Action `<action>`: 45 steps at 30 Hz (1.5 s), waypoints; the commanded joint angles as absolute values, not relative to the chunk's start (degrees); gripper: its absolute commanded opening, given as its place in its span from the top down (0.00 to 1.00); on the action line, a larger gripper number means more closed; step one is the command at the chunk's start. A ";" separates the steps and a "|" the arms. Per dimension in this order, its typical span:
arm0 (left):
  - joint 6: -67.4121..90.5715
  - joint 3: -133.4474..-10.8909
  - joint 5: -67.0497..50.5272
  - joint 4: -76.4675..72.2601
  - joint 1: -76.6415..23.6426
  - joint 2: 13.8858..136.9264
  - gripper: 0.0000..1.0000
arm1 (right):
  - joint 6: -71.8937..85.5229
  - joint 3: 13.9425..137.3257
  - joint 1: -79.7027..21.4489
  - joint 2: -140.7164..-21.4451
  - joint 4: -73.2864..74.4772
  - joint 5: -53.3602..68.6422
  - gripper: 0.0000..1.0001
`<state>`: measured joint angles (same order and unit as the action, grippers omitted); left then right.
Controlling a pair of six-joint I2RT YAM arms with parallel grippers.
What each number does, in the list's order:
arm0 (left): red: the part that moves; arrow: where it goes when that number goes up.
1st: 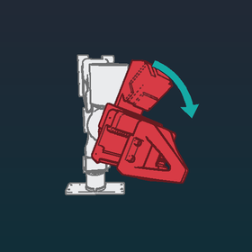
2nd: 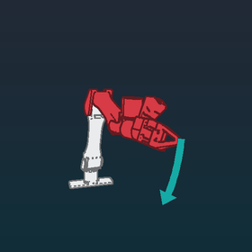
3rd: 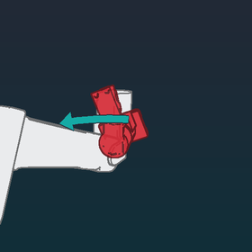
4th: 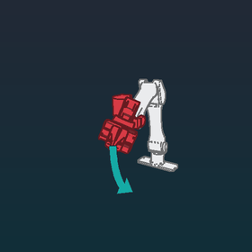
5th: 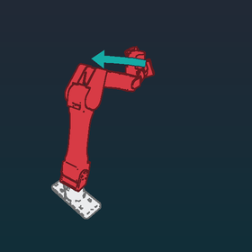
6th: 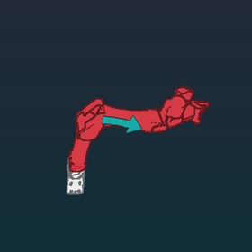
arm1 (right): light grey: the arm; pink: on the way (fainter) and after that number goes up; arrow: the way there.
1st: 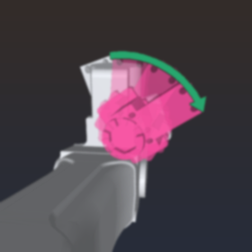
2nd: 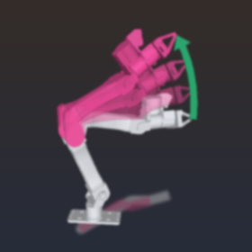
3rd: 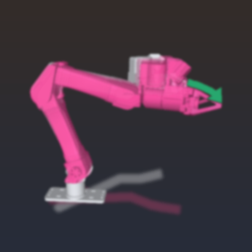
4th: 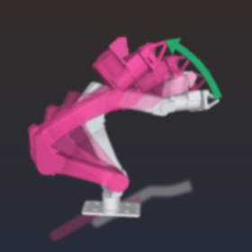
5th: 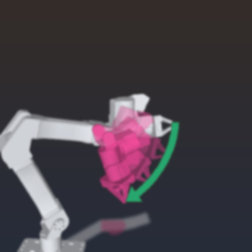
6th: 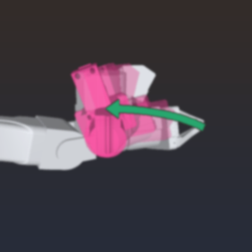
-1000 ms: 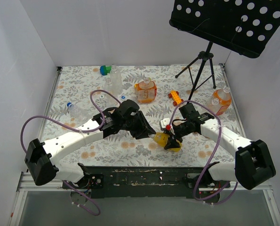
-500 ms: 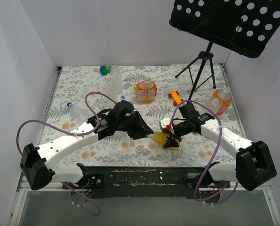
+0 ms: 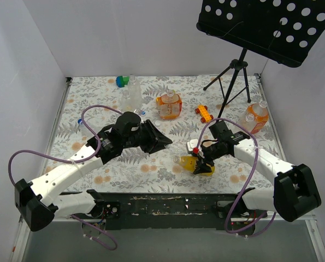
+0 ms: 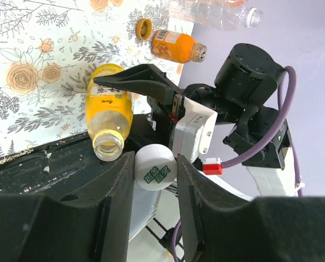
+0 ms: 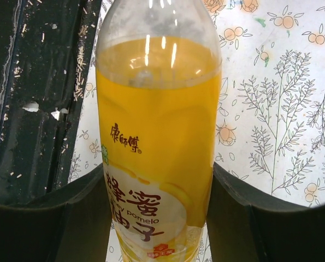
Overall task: Unscrew the bottle caps
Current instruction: Place the bottle cap at the center of the board.
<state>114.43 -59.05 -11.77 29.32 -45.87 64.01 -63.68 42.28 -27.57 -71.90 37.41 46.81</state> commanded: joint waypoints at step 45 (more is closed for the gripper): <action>63.38 -51.95 -12.49 18.21 -32.61 70.95 0.14 | -53.54 44.47 -26.28 -71.89 34.55 54.40 0.90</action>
